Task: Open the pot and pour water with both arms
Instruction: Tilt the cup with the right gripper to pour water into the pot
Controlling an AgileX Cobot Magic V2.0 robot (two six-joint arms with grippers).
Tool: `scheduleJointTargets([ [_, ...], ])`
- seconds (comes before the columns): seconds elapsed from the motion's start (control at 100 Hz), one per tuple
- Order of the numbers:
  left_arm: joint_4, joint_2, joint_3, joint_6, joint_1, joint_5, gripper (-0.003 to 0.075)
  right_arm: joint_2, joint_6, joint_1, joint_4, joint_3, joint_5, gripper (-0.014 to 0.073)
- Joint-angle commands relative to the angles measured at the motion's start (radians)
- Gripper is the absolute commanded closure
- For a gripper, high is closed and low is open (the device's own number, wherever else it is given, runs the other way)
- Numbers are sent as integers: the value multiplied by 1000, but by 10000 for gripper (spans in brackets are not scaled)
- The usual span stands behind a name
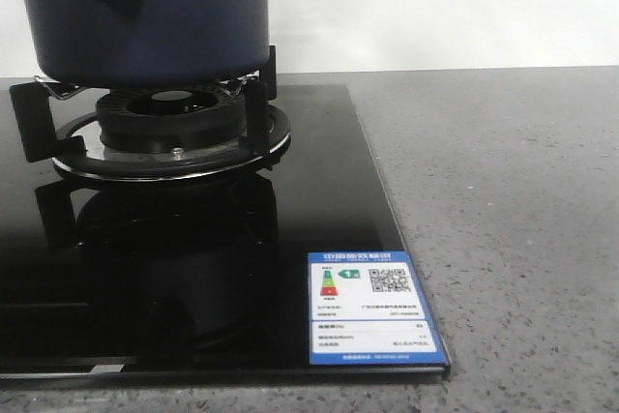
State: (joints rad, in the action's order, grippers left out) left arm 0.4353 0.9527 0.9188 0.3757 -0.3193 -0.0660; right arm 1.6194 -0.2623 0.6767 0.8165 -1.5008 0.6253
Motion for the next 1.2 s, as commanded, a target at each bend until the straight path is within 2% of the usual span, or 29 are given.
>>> scheduleJointTargets([
  [0.0,-3,-18,39,-4,6,-103,358,-46,0,5,116,-43,-70,218],
  [1.19,-3,-18,39,-4,6,-94,358,-45,0,5,640,-43,-219,218],
])
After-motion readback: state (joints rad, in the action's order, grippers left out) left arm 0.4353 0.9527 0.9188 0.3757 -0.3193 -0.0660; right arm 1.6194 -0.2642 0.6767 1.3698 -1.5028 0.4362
